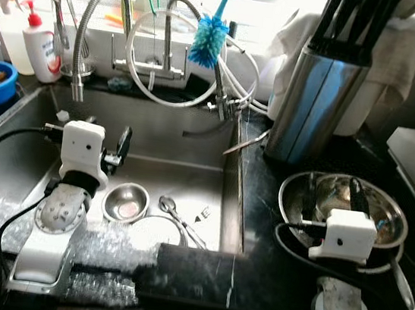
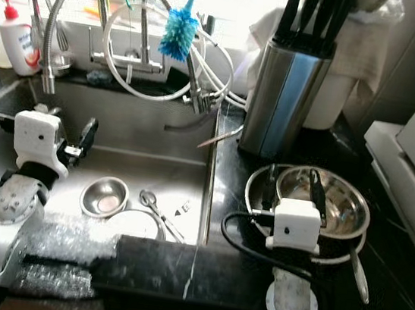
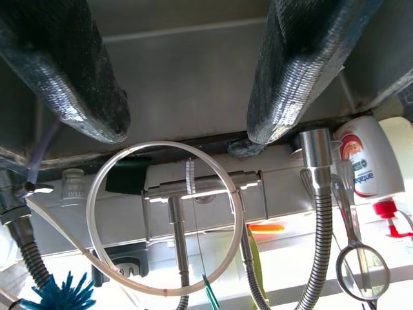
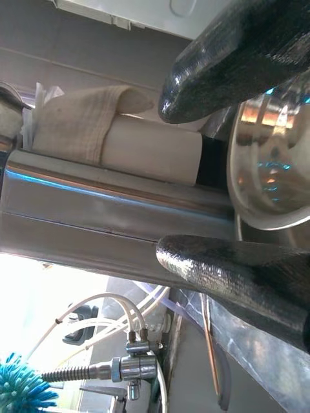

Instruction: Kitchen organization

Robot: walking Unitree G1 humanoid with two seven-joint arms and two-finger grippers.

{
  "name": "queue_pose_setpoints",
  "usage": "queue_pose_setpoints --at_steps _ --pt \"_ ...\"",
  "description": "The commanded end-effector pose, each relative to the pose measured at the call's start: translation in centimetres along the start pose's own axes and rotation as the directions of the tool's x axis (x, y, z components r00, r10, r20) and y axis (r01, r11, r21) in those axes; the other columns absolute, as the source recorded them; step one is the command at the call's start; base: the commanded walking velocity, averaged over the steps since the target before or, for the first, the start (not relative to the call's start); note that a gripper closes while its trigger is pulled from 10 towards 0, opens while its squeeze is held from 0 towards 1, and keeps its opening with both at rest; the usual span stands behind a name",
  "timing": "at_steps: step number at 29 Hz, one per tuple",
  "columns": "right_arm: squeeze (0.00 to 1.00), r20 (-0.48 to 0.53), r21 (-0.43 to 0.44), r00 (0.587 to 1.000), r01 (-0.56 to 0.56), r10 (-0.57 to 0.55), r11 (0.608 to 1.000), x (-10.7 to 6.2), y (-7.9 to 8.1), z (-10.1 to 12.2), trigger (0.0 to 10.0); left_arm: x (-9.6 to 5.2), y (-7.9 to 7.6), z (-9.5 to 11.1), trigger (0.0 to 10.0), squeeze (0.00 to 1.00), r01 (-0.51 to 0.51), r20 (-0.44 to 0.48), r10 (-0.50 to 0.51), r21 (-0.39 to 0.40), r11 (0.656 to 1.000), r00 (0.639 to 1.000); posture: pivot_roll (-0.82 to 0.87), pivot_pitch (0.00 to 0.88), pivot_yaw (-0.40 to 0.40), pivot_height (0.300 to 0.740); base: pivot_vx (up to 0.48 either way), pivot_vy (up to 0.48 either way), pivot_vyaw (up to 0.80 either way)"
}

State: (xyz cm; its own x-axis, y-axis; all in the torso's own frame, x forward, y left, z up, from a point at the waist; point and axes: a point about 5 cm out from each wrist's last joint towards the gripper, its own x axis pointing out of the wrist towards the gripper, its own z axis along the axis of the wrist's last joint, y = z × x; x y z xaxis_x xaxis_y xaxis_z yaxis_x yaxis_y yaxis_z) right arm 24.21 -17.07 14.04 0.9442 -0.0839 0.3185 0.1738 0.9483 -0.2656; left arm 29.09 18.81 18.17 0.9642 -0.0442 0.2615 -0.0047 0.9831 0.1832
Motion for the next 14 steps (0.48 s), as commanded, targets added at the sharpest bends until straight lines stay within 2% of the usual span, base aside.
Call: queue_pose_setpoints --at_steps 1,3,5,8,11,14 --pt "0.0 -0.004 0.004 1.0 -0.001 0.001 1.0 0.1 0.0 0.0 10.0 0.1 -0.1 0.2 10.0 0.0 0.005 0.016 -0.005 0.005 1.0 1.0 -0.16 0.009 -0.015 0.74 0.0 0.0 0.0" --pt "0.0 0.002 0.0 1.0 -0.002 0.002 1.0 0.0 0.0 0.2 10.0 0.1 -0.1 0.2 10.0 0.0 0.005 0.016 -0.005 0.003 1.0 1.0 -0.16 0.009 -0.016 0.74 0.0 0.0 0.0" --pt "0.0 0.054 -0.076 0.997 -0.049 0.053 0.996 0.1 0.4 1.6 10.0 0.1 -0.1 0.2 10.0 0.0 0.005 0.014 -0.005 0.003 1.0 1.0 -0.16 0.011 -0.015 0.74 0.0 0.0 0.0" --pt "0.0 0.092 -0.131 0.992 -0.072 0.084 0.989 -0.3 0.5 2.9 10.0 0.2 -0.1 0.1 10.0 0.0 0.004 0.012 -0.004 0.002 1.0 1.0 -0.17 0.013 -0.014 0.74 0.0 0.0 0.0" --pt "0.0 0.113 -0.135 0.989 -0.08 0.096 0.988 -1.0 0.4 4.2 10.0 0.2 -0.2 0.0 10.0 0.0 0.008 0.009 -0.008 -0.001 1.0 1.0 -0.18 0.013 -0.012 0.74 0.0 0.0 0.0" --pt "0.0 0.105 -0.127 0.99 -0.082 0.095 0.988 -1.4 0.2 4.6 10.0 0.2 -0.4 -0.1 10.0 0.0 0.015 0.008 -0.014 -0.005 1.0 1.0 -0.18 0.009 -0.011 0.74 0.0 0.0 0.0"
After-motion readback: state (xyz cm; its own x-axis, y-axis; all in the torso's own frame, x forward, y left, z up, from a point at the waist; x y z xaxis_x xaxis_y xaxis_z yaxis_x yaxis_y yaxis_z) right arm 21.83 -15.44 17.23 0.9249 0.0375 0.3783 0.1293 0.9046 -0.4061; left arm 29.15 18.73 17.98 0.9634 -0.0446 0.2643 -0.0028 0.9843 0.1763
